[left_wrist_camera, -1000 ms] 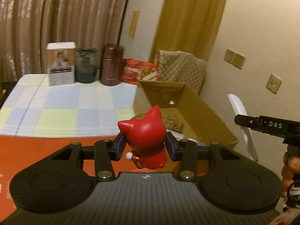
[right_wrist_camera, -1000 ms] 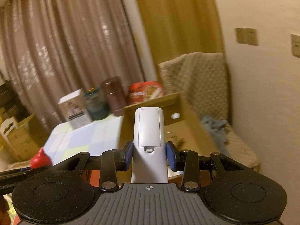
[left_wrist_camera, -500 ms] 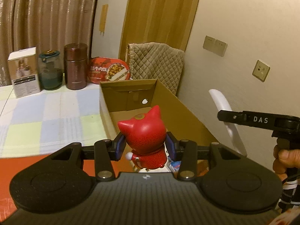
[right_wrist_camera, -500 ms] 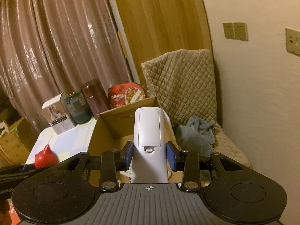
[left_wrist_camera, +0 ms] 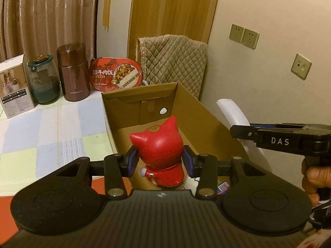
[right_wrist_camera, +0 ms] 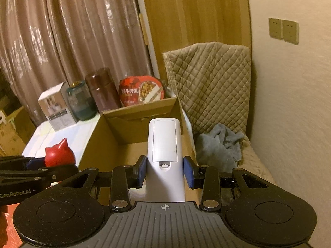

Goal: Organize rigid objects
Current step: 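Lift the figurine and white device and carry both over the cardboard box, then lower the figurine and white device into the box and open both tools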

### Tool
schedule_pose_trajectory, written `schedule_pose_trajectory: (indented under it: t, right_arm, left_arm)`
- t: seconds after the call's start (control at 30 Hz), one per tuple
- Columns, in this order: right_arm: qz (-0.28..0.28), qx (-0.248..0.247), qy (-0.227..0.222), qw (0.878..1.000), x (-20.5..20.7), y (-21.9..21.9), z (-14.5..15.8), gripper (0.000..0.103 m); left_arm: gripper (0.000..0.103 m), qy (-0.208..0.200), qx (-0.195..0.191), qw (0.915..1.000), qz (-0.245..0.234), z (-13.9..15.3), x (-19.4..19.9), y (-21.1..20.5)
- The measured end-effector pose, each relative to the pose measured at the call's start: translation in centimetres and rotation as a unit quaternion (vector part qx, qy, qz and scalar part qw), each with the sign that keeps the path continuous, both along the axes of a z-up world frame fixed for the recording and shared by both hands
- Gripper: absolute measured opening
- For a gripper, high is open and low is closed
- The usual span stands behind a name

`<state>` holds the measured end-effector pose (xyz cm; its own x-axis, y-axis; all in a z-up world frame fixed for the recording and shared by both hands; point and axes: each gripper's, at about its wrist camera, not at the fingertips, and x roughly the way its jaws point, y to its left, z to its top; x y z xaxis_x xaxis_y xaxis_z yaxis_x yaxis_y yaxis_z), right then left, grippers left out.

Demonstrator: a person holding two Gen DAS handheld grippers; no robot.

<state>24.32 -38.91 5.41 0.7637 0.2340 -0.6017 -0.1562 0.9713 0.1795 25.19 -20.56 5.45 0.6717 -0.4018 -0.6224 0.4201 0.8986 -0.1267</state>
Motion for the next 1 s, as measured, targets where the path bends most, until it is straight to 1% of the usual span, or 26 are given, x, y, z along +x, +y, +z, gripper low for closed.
schedule_pose_trajectory:
  t: [0.47, 0.77, 1.0]
  right_arm:
    - [0.023, -0.031, 0.034, 0.999, 4.6, 1.1, -2.2, 0.035]
    - [0.026, -0.041, 0.046, 0.998, 5.8, 1.1, -3.4, 0.035]
    - [0.026, -0.048, 0.052, 0.997, 6.5, 1.1, -4.1, 0.035]
  left_arm:
    - [0.040, 0.015, 0.035, 0.9993, -0.006, -2.2, 3.9, -1.1]
    - [0.040, 0.022, 0.051, 0.9984, -0.005, -3.6, 5.5, -1.5]
    - [0.040, 0.016, 0.070, 0.9974, -0.010, -3.8, 6.8, -2.0]
